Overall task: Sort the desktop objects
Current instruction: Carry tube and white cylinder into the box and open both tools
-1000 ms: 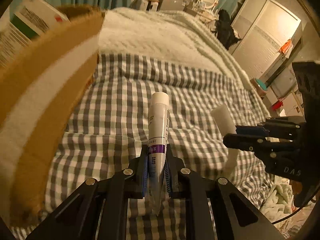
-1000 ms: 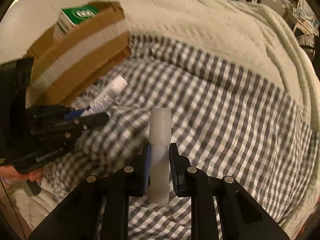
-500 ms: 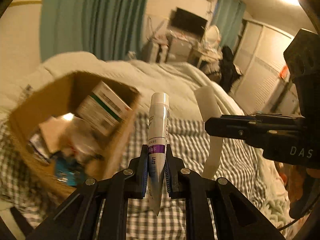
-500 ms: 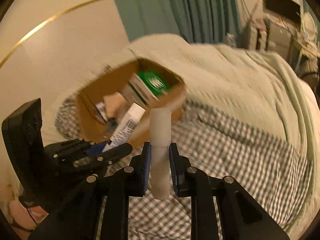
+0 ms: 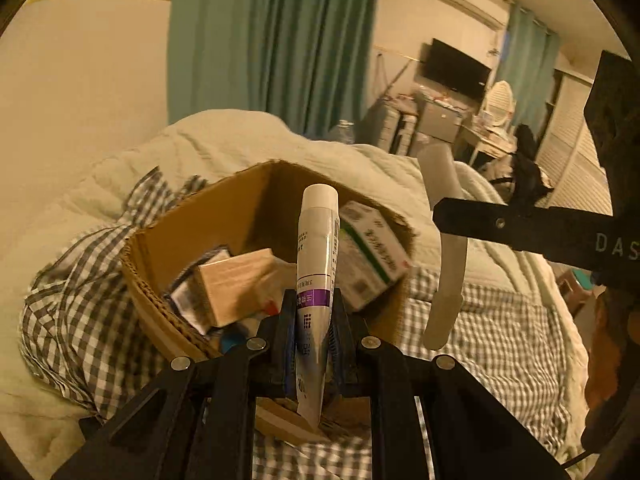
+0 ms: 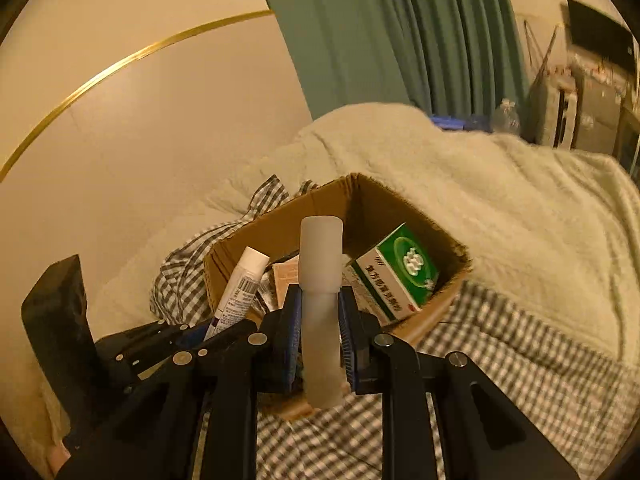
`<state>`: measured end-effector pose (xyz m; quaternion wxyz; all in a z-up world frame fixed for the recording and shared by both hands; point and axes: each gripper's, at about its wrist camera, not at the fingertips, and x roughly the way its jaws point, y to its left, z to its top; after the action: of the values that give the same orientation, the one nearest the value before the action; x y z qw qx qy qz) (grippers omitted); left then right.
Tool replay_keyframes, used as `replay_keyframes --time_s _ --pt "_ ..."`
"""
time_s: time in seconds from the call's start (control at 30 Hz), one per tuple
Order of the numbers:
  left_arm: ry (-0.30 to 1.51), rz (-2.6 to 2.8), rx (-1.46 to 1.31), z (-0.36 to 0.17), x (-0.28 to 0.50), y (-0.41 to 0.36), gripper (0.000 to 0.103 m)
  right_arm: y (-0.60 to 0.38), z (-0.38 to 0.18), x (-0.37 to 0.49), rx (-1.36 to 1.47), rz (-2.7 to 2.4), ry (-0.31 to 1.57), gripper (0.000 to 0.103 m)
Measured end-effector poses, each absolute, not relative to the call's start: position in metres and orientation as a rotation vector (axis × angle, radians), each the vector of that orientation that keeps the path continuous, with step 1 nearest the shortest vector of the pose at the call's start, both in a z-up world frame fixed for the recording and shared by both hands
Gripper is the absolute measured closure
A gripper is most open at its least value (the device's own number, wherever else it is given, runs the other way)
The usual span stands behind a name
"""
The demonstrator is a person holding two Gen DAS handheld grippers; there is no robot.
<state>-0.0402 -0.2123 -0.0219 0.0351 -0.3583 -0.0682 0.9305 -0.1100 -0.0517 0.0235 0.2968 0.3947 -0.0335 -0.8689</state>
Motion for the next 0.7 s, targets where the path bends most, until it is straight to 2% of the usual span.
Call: replay_keyframes --time_s 0.17,0.23,0.27,0.3,0.33,0.37,0.47,0.57,0.67,0.7 --pt "-0.232 2.885 -1.13 -0.031 -0.056 -0.223 0.089 -0.065 0.008 -0.139 1.08 -2.28 -0.144 0.083" --pt "-0.225 2.894 -1.13 -0.032 -0.06 -0.223 0.085 -0.071 0.006 -0.146 1.079 -2.287 -0.147 0.072" --pt "-0.205 2.914 -1.132 -0.033 -0.063 -0.222 0.081 -0.072 0.008 -0.148 1.068 -2.291 -0.148 0.058" --pt "-0.197 2.93 -1.139 -0.034 -0.064 -0.222 0.064 -0.071 0.01 -0.148 1.051 -2.305 -0.141 0.044" --pt "-0.199 2.942 -1.147 -0.035 -0.065 -0.221 0.039 -0.069 0.012 -0.147 1.041 -2.325 -0.126 0.042" --pt "-0.222 2.96 -1.142 -0.035 -0.065 -0.222 0.032 -0.067 0.015 -0.147 1.035 -2.344 -0.108 0.041" --pt "-0.272 2.951 -1.132 -0.03 -0.062 -0.219 0.029 -0.053 0.022 -0.147 1.048 -2.392 -0.092 0.04" --pt "-0.231 2.957 -1.125 -0.02 -0.056 -0.211 0.026 -0.03 0.027 -0.141 1.091 -2.445 -0.09 0.032" --pt "-0.2 2.975 -1.085 -0.009 -0.041 -0.2 0.016 -0.001 0.027 -0.126 1.164 -2.495 -0.08 0.03" --pt "-0.201 2.977 -1.076 -0.006 -0.036 -0.197 0.013 0.008 0.028 -0.12 1.185 -2.516 -0.078 0.026"
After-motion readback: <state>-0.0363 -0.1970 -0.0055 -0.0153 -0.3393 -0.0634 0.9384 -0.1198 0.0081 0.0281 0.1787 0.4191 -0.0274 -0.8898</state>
